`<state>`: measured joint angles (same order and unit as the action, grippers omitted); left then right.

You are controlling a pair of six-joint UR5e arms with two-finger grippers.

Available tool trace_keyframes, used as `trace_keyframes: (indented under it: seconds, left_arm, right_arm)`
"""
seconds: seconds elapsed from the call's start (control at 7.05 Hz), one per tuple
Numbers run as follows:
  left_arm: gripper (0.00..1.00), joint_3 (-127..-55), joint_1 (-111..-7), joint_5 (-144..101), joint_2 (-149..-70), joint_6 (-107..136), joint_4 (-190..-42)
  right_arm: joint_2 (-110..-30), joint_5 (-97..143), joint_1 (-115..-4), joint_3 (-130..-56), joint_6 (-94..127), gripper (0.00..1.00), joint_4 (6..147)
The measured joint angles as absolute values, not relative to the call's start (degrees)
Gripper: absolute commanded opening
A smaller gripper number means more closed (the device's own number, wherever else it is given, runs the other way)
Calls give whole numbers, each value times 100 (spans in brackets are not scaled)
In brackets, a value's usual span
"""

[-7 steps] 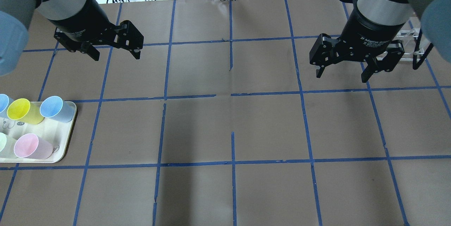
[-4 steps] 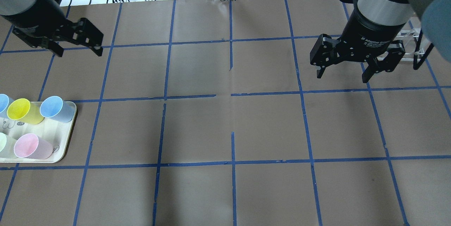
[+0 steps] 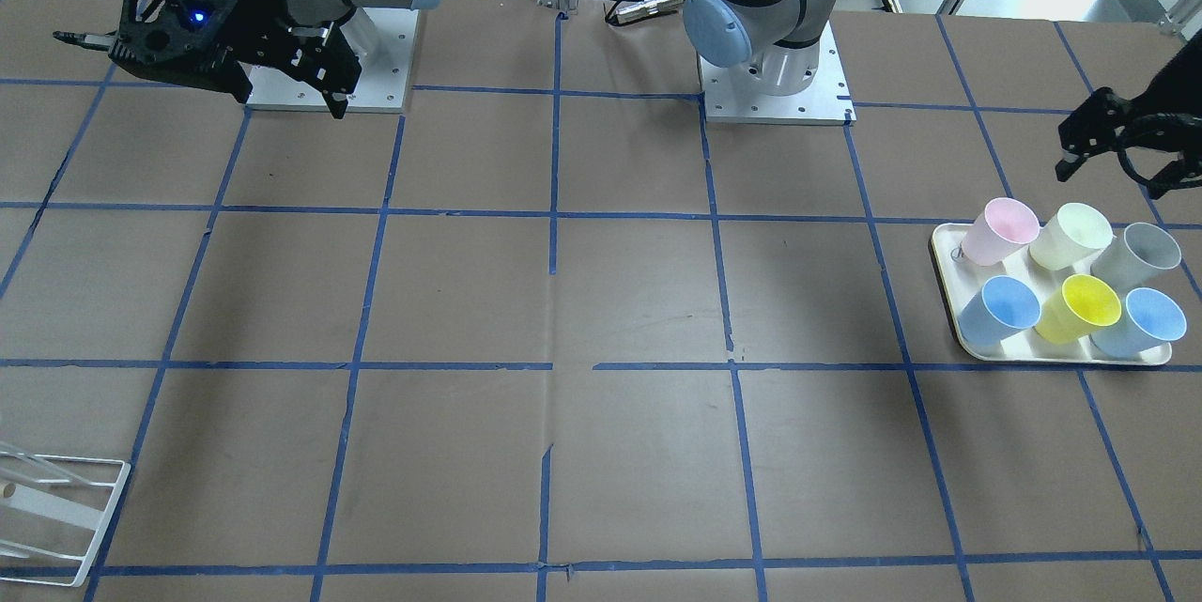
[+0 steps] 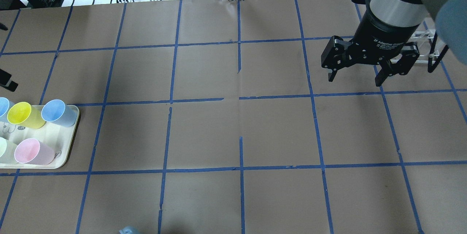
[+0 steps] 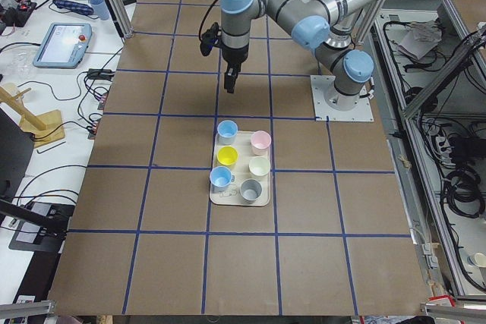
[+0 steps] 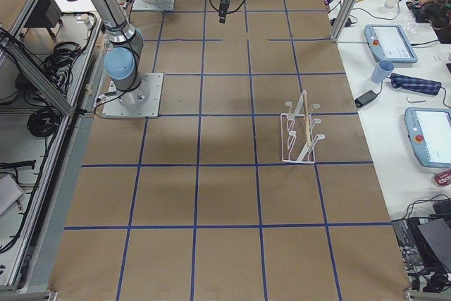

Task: Transfer IKEA cup to right arm and place on rack

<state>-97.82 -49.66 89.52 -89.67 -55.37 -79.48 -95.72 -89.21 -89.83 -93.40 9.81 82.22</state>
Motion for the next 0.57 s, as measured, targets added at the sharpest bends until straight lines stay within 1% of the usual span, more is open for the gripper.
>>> trace_keyframes:
  seconds: [0.28, 0.57]
  left_arm:
    - [100, -9958, -4106, 8824, -9507, -6534, -7047]
    - [100, -9897, -3438, 8488, -10159, -7073, -6329]
  right_arm:
    - [-9546, -8833, -8979, -9339, 983, 100, 8241]
    - [-9406, -8209, -8980, -9334, 983, 100, 8260]
